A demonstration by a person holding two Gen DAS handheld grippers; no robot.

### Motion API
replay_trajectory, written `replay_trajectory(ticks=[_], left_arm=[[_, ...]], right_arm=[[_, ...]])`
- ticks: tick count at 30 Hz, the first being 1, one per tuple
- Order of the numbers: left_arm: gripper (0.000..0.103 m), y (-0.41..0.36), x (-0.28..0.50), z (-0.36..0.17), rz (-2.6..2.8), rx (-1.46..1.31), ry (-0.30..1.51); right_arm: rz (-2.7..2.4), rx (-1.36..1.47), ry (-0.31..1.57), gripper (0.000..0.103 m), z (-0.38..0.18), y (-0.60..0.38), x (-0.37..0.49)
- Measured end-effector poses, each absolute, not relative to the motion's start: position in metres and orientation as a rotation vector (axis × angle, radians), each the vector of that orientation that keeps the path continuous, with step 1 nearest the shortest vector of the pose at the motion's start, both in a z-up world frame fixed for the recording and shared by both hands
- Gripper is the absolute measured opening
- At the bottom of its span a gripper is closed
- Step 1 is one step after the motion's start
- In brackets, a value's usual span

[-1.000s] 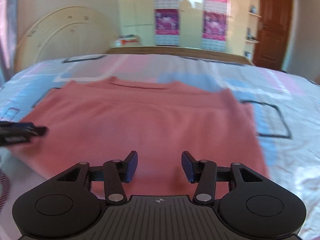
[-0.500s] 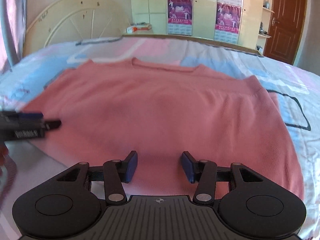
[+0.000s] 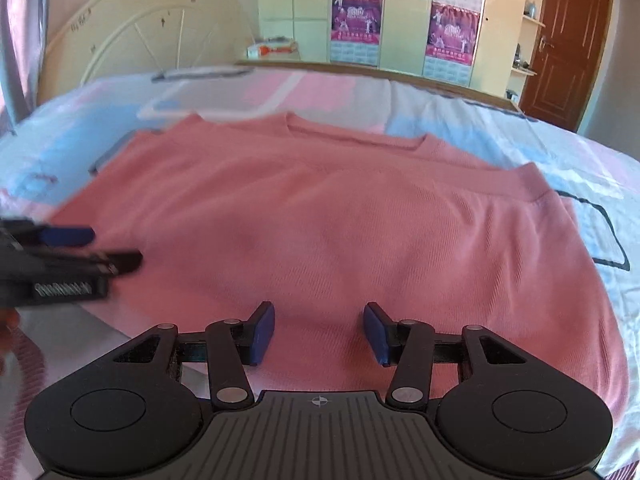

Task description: Fold small clothes

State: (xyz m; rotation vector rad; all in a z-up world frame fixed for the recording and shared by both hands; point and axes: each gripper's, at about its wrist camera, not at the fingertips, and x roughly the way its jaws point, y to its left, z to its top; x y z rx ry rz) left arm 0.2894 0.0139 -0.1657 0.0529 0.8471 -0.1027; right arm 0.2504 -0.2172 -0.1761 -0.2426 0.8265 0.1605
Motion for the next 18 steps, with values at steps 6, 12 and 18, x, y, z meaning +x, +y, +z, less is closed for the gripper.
replay_trajectory(ticks=[6, 12, 18], left_arm=[[0.078, 0.021, 0.287, -0.162, -0.112, 0.047, 0.847], [0.077, 0.031, 0.284, -0.166, -0.111, 0.067, 0.861], [0.078, 0.045, 0.273, -0.157, -0.092, -0.077, 0.894]], right_arm=[[0.155, -0.208, 0.776, 0.050, -0.168, -0.206, 0.256], [0.136, -0.274, 0.862, 0.051, -0.192, -0.203, 0.260], [0.157, -0.239, 0.802, 0.054, -0.175, -0.200, 0.258]])
